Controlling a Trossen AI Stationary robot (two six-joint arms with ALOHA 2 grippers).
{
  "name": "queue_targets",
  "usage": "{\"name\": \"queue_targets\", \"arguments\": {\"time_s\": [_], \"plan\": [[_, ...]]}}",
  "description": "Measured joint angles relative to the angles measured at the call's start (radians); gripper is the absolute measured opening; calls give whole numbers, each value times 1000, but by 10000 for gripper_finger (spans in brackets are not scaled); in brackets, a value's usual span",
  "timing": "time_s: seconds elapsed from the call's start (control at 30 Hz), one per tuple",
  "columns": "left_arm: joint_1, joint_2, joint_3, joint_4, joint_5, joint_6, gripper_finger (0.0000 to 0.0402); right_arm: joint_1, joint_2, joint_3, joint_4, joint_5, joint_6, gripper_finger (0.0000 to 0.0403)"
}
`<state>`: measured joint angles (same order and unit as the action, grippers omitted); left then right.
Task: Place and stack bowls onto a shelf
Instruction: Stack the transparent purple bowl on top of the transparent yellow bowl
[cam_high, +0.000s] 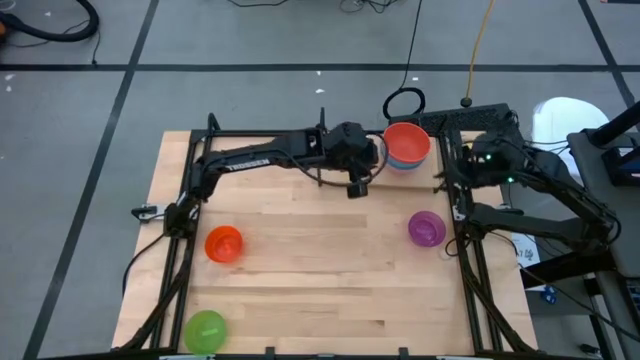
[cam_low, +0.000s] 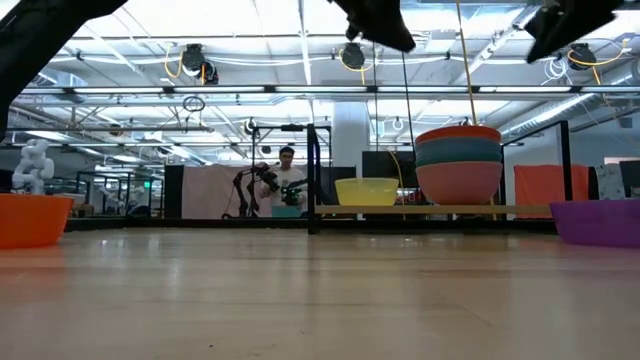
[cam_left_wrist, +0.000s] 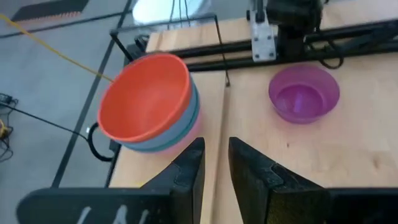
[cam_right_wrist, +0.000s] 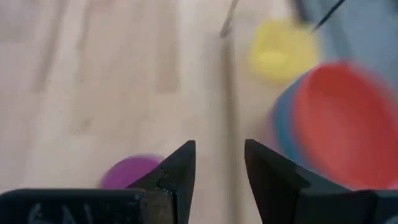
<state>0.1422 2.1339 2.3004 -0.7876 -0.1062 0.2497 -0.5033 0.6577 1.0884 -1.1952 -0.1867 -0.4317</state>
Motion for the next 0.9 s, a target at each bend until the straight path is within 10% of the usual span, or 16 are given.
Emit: {"name": "queue_targets", "arguments": {"time_s": [0.33, 0.9], "plan": [[2, -116, 46, -89, -1, -18, 79, 96, 85, -9, -230, -137, 249, 130], [5, -290, 44, -278, -3, -49, 79, 309, 262, -373, 54, -185, 543, 130]]}}
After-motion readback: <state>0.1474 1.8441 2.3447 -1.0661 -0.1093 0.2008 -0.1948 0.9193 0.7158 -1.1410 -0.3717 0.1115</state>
